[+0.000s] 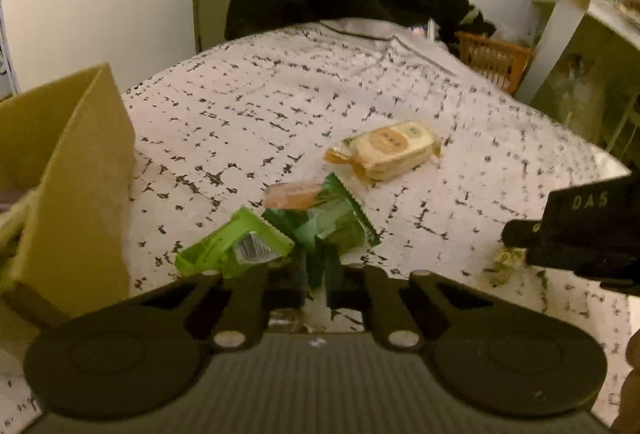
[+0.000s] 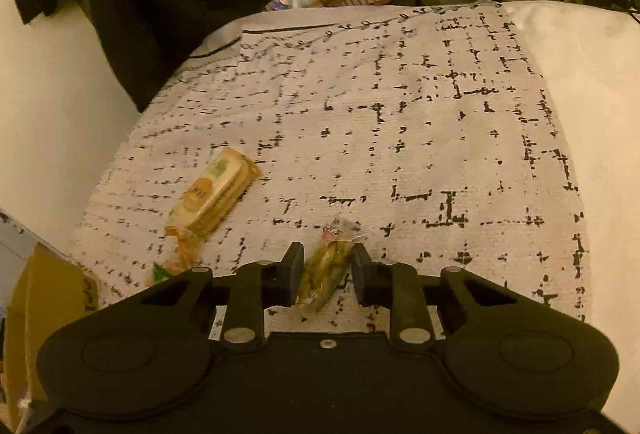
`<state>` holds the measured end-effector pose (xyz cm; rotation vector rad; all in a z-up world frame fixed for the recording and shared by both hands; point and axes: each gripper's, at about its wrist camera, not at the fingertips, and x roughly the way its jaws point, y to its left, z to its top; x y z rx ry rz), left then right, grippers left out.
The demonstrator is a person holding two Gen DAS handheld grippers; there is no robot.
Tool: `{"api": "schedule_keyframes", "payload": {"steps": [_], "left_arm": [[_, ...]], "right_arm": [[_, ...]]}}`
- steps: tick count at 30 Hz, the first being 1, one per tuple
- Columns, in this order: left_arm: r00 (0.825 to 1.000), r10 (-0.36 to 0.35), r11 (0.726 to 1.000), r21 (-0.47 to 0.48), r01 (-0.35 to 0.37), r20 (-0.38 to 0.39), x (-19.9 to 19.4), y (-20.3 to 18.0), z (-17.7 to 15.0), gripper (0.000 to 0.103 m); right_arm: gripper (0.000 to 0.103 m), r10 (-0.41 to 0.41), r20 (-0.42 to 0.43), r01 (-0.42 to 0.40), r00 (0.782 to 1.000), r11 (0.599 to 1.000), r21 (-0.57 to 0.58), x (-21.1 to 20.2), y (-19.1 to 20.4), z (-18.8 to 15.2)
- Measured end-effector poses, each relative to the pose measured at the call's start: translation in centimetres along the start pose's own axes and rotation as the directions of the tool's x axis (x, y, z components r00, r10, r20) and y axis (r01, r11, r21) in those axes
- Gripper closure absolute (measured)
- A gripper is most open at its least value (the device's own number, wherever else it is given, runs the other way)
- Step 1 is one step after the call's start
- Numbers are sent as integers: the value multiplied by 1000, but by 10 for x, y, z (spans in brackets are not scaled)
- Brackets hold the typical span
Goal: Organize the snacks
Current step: 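Grasp the green wrapped snack with left gripper while right grasps clear nut bag, then carry both snacks over the box and open both grippers to release them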
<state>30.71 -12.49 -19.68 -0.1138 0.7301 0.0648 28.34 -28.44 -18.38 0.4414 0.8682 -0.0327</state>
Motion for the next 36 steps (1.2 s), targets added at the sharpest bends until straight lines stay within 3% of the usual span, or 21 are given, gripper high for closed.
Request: {"api": "schedule_keyframes", "payload": {"steps": [10, 19, 36], "left_arm": [[993, -69, 997, -18, 71, 98, -44, 5, 6, 100], [988, -61, 996, -50, 69, 141, -69, 19, 13, 102], [964, -17, 992, -118, 50, 264, -138, 57, 46, 103]], "right_arm": [[81, 98, 57, -99, 994, 995, 13, -26, 7, -2], [84, 170, 88, -169, 981, 985, -23, -42, 24, -6], [85, 342, 173, -320, 924, 937, -141, -79, 76, -16]]}}
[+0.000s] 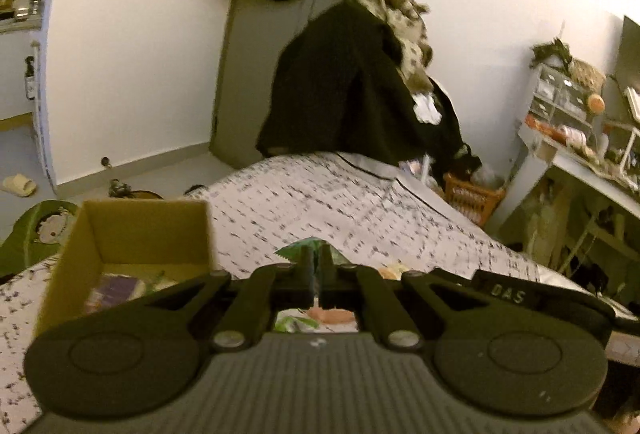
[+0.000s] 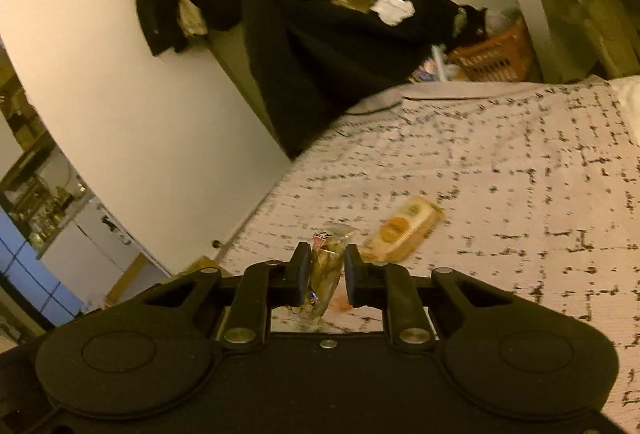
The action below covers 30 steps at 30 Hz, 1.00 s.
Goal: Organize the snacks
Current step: 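Carry both snacks over the box and open both grippers to release them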
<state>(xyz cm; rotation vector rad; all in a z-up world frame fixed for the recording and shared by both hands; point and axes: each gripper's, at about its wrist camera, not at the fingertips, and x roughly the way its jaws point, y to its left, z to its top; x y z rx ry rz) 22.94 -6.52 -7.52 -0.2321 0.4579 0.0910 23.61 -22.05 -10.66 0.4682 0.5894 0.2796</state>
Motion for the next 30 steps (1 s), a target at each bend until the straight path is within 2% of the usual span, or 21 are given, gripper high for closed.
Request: {"api": "schedule_keyframes", "payload": {"steps": [4, 9, 14, 20, 25, 30], "left_arm": [[999, 26, 999, -24, -26, 24, -13, 15, 8, 103], [998, 53, 998, -37, -51, 41, -25, 29, 17, 103], [995, 84, 996, -48, -81, 57, -35, 49, 25, 103], [990, 124, 990, -67, -120, 61, -40, 69, 28, 103], [989, 144, 986, -95, -140, 35, -35, 86, 24, 103], [989, 150, 982, -117, -148, 5, -28, 102, 17, 103]], "right_arm": [[85, 58, 18, -58, 998, 998, -7, -3, 18, -2], [85, 149, -1, -149, 989, 986, 70, 3, 36, -8], [85, 197, -3, -196, 980, 977, 88, 9, 51, -9], [85, 226, -22, -223, 974, 970, 99, 19, 70, -18], [85, 245, -35, -241, 969, 966, 95, 29, 86, -23], [85, 257, -52, -256, 965, 966, 37, 39, 102, -27]]}}
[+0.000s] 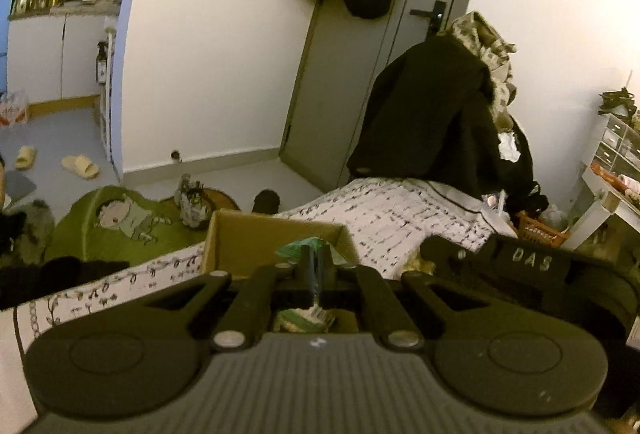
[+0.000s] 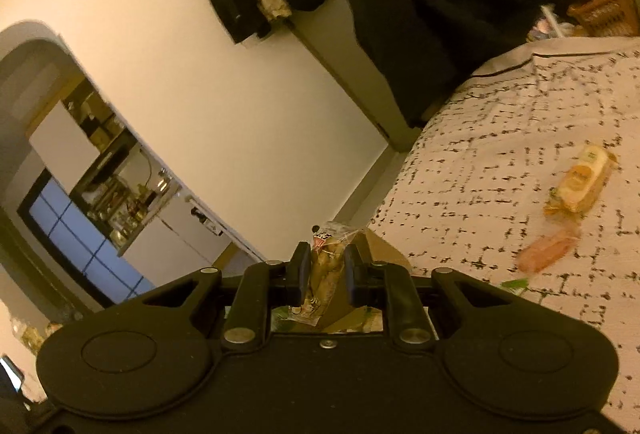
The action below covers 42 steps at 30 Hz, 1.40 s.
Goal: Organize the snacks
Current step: 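Carry both snacks over the box and open both grippers to release them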
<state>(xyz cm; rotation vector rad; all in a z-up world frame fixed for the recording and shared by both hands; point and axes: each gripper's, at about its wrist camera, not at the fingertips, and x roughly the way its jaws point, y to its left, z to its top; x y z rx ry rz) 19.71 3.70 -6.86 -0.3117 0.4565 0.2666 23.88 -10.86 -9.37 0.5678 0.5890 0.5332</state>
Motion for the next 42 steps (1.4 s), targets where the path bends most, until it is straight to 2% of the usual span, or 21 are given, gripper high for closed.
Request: {"api": "schedule_keyframes", "payload": {"steps": [6, 11, 14, 19, 26, 30, 33, 35, 37, 38, 39, 40, 41, 42], "left_arm": [[999, 10, 1000, -27, -11, -49, 18, 14, -11, 103], [998, 5, 999, -42, -8, -55, 29, 24, -19, 102], [997, 7, 998, -69, -12, -73, 34, 31, -24, 99], [997, 0, 997, -78, -6, -80, 32, 36, -29, 99], [994, 33, 995, -91, -42, -103, 29, 45, -27, 97], [993, 49, 993, -97, -60, -110, 25, 48, -25, 90], [991, 66, 992, -101, -78, -116, 20, 49, -24, 77], [991, 64, 992, -100, -76, -114, 18, 49, -24, 76], [991, 61, 992, -101, -73, -118, 16, 49, -22, 73], [991, 55, 993, -100, -67, -119, 15, 49, -22, 71], [992, 51, 993, -98, -63, -118, 13, 48, -21, 65], [992, 50, 993, -97, -62, -116, 12, 48, -20, 57], [993, 42, 994, -100, -54, -114, 10, 48, -19, 52], [993, 29, 994, -103, -40, -112, 9, 48, -18, 42]], "right_arm": [[85, 12, -26, -13, 1000, 999, -31, 15, 7, -2], [85, 5, -45, -6, 999, 999, -37, 19, 5, -6], [85, -2, -59, 0, 998, 1000, -31, 21, 3, -9], [85, 4, -73, -7, 997, 999, -39, 23, 4, -12], [85, 7, -94, -12, 996, 998, -57, 26, 9, -15], [85, 5, -111, -13, 994, 997, -75, 28, 13, -18], [85, 1, -107, -9, 994, 997, -79, 31, 15, -18], [84, -3, -105, -5, 994, 997, -72, 38, 16, -18], [80, 5, -101, -13, 995, 997, -80, 43, 19, -19], [68, -1, -98, -7, 995, 996, -86, 44, 20, -19], [57, -8, -102, -1, 995, 996, -92, 44, 21, -20], [41, -11, -93, 2, 996, 995, -96, 41, 21, -20], [35, -12, -74, 5, 997, 995, -100, 36, 20, -20], [35, -15, -64, 8, 998, 995, -103, 31, 20, -19]]}}
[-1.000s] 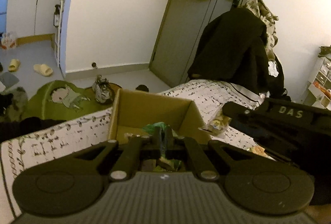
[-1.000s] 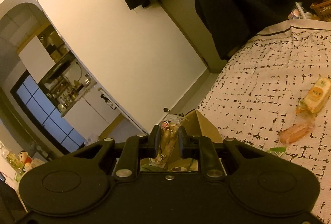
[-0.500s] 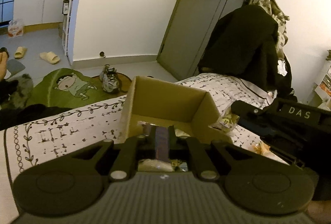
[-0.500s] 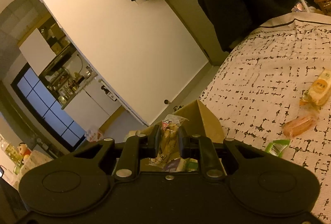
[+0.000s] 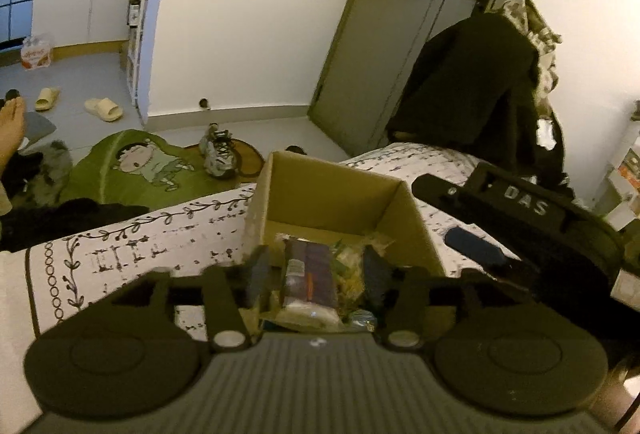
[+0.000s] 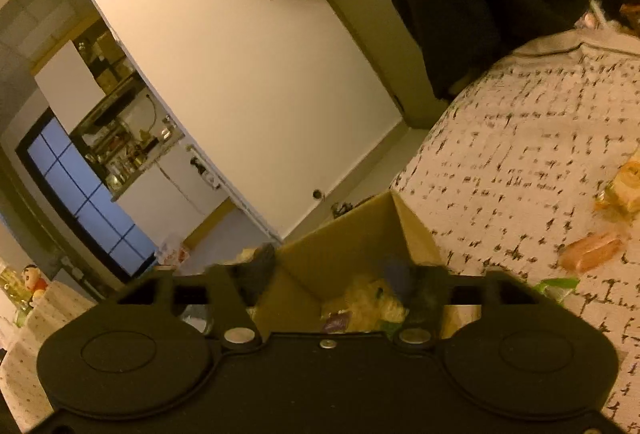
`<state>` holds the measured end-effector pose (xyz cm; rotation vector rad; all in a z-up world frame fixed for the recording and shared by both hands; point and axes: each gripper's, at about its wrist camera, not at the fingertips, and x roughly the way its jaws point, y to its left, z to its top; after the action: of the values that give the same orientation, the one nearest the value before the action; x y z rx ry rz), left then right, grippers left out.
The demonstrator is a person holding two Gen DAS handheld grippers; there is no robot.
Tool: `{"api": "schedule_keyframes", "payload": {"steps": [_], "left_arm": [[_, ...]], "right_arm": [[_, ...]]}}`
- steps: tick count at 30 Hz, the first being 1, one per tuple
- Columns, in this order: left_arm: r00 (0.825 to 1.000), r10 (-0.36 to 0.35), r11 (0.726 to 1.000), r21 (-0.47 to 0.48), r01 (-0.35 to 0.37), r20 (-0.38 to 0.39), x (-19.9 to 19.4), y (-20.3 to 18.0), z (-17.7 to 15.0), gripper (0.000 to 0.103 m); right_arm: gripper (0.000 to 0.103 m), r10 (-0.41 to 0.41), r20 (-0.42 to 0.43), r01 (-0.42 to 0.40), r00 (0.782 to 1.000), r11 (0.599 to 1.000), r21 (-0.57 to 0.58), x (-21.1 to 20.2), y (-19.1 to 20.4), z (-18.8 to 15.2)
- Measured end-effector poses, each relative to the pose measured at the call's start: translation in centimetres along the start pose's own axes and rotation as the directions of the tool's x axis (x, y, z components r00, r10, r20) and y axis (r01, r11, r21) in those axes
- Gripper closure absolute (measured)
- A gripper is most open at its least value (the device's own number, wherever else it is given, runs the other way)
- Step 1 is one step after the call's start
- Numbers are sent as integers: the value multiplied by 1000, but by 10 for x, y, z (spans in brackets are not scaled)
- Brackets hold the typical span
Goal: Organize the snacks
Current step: 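Carry both snacks over the box and open both grippers to release them, then move both open grippers back over the remaining snacks on the bed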
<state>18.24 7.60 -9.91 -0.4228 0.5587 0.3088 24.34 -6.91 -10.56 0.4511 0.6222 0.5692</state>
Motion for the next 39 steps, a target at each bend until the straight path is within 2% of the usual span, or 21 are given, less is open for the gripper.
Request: {"api": "schedule_keyframes", "payload": {"steps": [1, 4, 6, 9, 12, 16, 18, 24, 26, 29, 37, 39], "left_arm": [[1000, -13, 1000, 0, 13, 3, -2, 0, 1, 34], [1000, -6, 1000, 7, 6, 13, -7, -3, 1, 23], [1000, -12, 1000, 7, 12, 13, -10, -5, 3, 20], [1000, 0, 1000, -1, 0, 9, -14, -8, 5, 19], [1000, 1, 1000, 1, -1, 2, -17, -13, 7, 18], [1000, -2, 1000, 6, 2, 20, -26, -22, 8, 6], [999, -20, 1000, 6, 20, 37, -31, -27, 7, 0], [997, -44, 999, 0, 44, 57, -39, -41, 4, 0], [996, -50, 999, 8, 50, 70, -41, -47, 2, 0], [995, -44, 998, 38, 41, 84, -43, -59, -6, 0], [995, -95, 992, 82, 93, 30, -43, -86, -29, 0], [997, -76, 992, 98, 75, 10, -43, -91, -34, 0]], "right_arm": [[35, -4, -1, 4, 1000, 1000, -1, -3, -2, 2], [35, -15, 6, 15, 1000, 1000, 3, -17, -8, 10], [33, -24, 11, 24, 1000, 1000, -20, -28, -10, 15], [23, -57, 22, 58, 998, 998, -36, -44, -16, 21], [21, -60, 25, 61, 998, 998, -28, -55, -22, 27], [11, -90, 44, 93, 995, 993, -68, -64, -27, 29], [11, -118, 45, 121, 992, 989, -86, -68, -30, 29], [10, -145, 31, 148, 989, 984, -102, -90, -49, 24], [4, -156, 36, 159, 987, 983, -94, -98, -54, 24], [0, -164, 54, 169, 985, 980, -101, -107, -58, 21], [0, -198, 59, 201, 978, 978, -46, -125, -79, 22], [0, -207, 61, 209, 976, 977, -30, -129, -85, 23]]}}
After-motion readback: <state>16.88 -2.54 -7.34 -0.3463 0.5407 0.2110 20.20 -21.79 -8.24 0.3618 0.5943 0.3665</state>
